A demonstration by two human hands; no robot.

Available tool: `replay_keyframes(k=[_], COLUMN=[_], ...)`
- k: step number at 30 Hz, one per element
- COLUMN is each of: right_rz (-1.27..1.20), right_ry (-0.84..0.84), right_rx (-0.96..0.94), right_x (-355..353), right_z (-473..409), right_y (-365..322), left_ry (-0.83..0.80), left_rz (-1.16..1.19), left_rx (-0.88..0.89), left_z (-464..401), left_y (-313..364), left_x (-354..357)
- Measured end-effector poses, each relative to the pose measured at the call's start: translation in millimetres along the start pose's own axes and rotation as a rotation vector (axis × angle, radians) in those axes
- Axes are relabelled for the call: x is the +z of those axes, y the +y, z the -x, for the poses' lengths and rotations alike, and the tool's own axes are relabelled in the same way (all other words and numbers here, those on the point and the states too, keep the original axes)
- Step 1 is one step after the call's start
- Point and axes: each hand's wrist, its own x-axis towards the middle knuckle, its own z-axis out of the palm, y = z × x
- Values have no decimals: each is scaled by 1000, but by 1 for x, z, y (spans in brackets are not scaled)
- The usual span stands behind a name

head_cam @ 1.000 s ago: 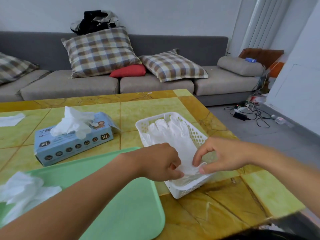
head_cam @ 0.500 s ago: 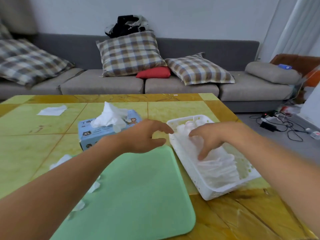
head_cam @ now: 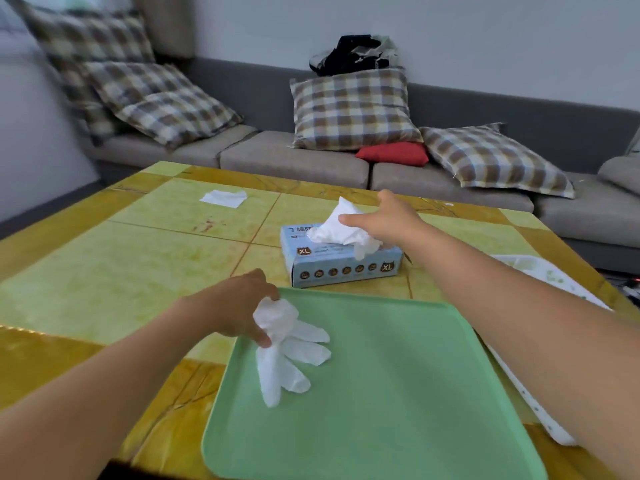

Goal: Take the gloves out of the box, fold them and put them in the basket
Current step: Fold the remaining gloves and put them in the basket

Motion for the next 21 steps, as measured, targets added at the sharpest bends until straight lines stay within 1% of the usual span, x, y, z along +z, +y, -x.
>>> replay_keyframes(k=[3,5,7,8,9,10,11,12,14,16,19,21], right_rz=[120,181,324,377,397,378,346,290,120,-111,-417,-597], right_ry=[-29,-118,-189,-163,-105,-45,-3,33,78,115,108,94], right_rx=[60,78,47,35,44,58,55,34,-6,-25,-12,-6], right_x=[18,33,46,51,57,59,61,61,63,63,60,59], right_z=[-24,-32,-40,-46,-54,-60,-65,-67,-71,-71,-65,-61], right_y=[-18,-23,-23,-19,-15,-9,-4,1,9,15,19,22], left_ry=[96,80,28,28,65,156,258,327,336,329,412,410], left_rz=[-35,-9,86,163,261,323,321,278,232,205,149,113], left_rx=[43,92,145,149,144,147,166,192,205,159,100,96], left_z=[-11,-17,-21,-23,-26,-30,-36,-42,-57,-72,-79,-77], left_y=[1,3,2,0,-2,-4,-4,-1,7,13,12,10], left_x=[0,-5,-12,-15,-17,-18,-15,-12,-1,12,17,13])
